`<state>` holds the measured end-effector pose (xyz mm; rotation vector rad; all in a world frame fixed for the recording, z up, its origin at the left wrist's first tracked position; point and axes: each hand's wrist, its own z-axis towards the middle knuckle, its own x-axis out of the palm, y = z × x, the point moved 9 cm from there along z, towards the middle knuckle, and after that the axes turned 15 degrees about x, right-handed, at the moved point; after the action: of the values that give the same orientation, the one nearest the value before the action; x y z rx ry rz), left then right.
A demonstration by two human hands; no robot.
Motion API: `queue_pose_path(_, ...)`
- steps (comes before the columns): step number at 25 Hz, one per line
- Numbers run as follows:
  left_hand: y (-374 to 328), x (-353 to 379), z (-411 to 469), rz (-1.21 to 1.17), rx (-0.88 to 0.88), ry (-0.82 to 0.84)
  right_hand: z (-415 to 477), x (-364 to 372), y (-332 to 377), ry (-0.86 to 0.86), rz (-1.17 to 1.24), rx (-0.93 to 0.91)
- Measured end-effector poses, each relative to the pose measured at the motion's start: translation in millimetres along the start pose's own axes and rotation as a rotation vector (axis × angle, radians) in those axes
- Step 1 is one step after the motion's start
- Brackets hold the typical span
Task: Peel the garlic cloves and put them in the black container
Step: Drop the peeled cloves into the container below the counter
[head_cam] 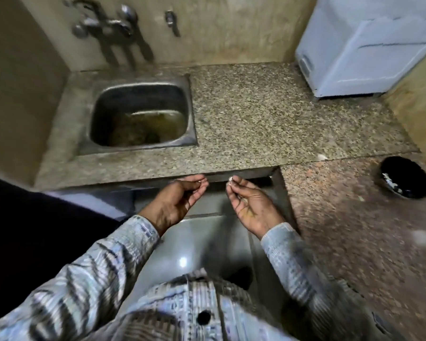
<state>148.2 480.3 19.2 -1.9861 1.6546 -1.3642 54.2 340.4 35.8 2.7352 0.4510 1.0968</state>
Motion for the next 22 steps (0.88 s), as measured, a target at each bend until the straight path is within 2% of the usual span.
queue_pose_path(6, -83, -152, -43, -0.115, 0.126, -0.111, 58, 110, -137, 0.090, -0.249, 0.174)
queue_pose_path(11, -97, -252, -56, -0.224, 0.145, -0.240, 116, 148, -236, 0.095, -0.491, 0.319)
queue_pose_path(14, -84, -313, -50, -0.320, 0.147, -0.398, 155, 149, -286, 0.085, -0.724, 0.432)
queue_pose_path(17, -56, -363, -26, -0.405, 0.150, -0.521, 212, 135, -323, 0.082, -0.847, 0.542)
queue_pose_path(22, 45, -473, 65, -0.423, 0.098, -0.735, 360, 54, -389, -0.020, -1.095, 0.582)
